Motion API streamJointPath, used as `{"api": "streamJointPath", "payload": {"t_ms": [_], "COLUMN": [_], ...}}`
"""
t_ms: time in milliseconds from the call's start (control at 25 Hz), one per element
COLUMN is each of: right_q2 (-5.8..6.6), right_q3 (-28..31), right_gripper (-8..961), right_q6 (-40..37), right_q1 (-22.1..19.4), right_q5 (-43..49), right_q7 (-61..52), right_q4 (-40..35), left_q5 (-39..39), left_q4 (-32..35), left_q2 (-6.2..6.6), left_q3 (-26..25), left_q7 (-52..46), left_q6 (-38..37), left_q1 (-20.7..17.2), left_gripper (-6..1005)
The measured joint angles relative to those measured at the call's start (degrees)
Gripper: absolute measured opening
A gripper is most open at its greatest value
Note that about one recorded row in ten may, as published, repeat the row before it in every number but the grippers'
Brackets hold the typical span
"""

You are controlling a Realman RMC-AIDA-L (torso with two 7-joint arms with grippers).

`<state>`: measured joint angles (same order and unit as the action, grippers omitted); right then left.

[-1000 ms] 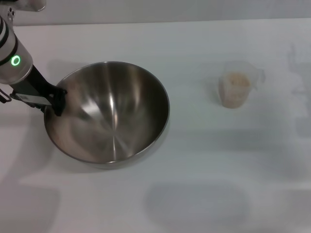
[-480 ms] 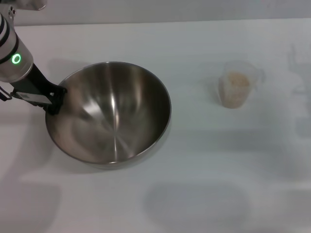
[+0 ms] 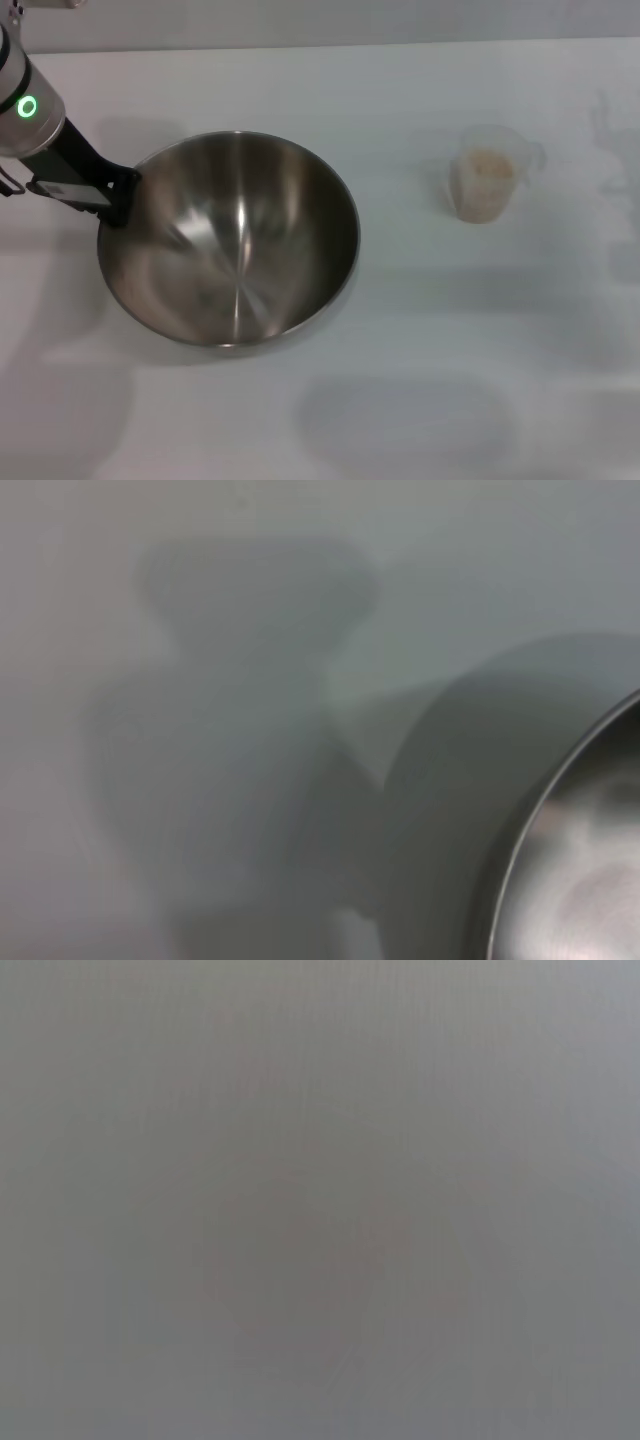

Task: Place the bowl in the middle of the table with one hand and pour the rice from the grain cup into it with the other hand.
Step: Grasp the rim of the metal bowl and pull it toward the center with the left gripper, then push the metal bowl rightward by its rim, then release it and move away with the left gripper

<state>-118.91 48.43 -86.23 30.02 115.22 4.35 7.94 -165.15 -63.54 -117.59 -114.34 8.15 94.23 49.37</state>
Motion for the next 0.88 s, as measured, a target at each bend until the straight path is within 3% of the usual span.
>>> {"api": "streamJointPath", "payload": {"t_ms": [240,880], "right_q2": [0.0,0.0], "right_q3": [0.0,0.0], "right_gripper": [507,507], "right_q6": [0.06,0.01], "right_q1": [0.15,0.33], "right_q5": [0.0,0.0], "right_q7": [-0.2,-0.21], "right_q4": [-0.04,-0.03], "left_q5": [0.14,8.9], "left_q4": [0.36,-1.96], "left_q2": [-0.15,0.25], "left_q3": [-3.81,-5.89], "left_q7": [1.82,2.61], "left_q6": [0.86,2.01], "left_q1": [2.06,6.25], "left_gripper": [54,53]}}
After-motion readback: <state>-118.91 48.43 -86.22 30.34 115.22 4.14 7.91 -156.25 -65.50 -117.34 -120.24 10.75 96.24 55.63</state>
